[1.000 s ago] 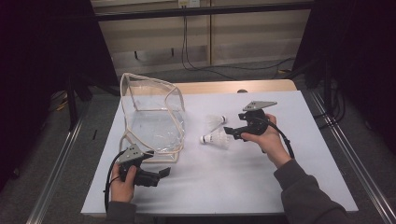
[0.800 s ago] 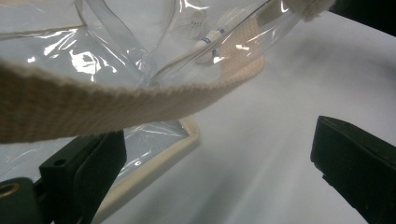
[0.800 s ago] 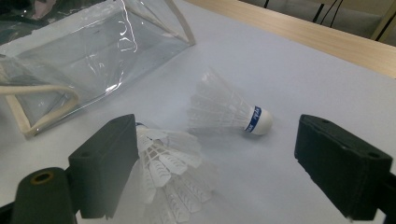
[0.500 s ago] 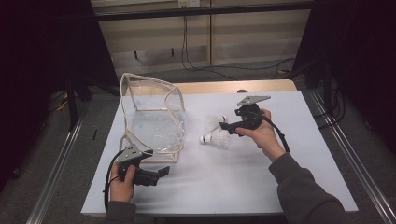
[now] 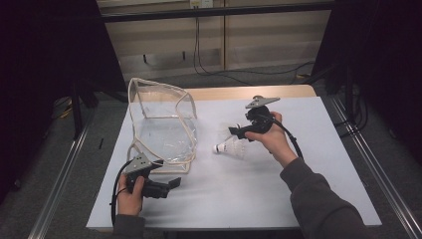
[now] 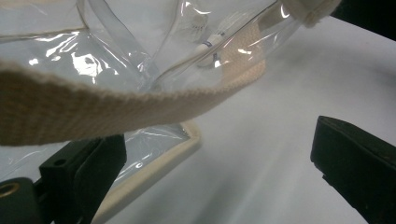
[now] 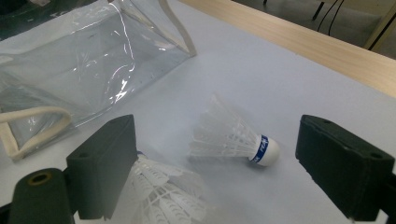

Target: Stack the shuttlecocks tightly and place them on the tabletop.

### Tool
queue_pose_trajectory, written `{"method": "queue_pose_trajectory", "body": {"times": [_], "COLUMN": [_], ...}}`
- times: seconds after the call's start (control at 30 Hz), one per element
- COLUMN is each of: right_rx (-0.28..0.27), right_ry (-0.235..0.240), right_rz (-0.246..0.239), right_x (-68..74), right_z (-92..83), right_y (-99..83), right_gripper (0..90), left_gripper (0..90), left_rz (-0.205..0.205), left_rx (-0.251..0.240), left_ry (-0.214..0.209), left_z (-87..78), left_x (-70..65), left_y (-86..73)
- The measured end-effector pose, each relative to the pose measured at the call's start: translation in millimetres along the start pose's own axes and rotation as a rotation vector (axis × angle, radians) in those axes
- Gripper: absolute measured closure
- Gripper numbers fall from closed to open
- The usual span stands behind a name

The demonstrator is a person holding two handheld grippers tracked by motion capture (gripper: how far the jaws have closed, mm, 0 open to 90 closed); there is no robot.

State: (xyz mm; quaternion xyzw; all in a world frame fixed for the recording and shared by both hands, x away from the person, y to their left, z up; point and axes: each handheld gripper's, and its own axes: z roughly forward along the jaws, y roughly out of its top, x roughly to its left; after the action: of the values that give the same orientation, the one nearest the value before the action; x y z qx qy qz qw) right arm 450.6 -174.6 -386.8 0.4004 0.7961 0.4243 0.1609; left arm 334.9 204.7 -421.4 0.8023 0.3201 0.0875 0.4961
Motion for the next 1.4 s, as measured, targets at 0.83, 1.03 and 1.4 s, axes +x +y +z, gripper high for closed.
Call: {"method": "queue_pose_trajectory", "body": {"times": [0.83,1.03,1.4], "right_rx": [0.070,0.075,0.114], "right_ry": [-0.062,-0.082,-0.100], "right_rz": [-0.011,-0.018,-0.051], "right_x": [3.8,5.3,7.8], "right_z": [31.2,41.8,59.9], "right_y": [8.7,8.1,8.6], "right_gripper": [20.4,25.1,32.3], "left_gripper": [3.7,3.7,3.7], "left_rz": [0.003,0.000,-0.006], "left_rx": [0.009,0.005,0.005], "left_ry": [-0.002,-0.004,-0.002], "left_z": [1.3,0.9,0.7], "left_x": [-0.6,-0.5,0.2], "left_y": [-0.8,-1.3,-1.9]}}
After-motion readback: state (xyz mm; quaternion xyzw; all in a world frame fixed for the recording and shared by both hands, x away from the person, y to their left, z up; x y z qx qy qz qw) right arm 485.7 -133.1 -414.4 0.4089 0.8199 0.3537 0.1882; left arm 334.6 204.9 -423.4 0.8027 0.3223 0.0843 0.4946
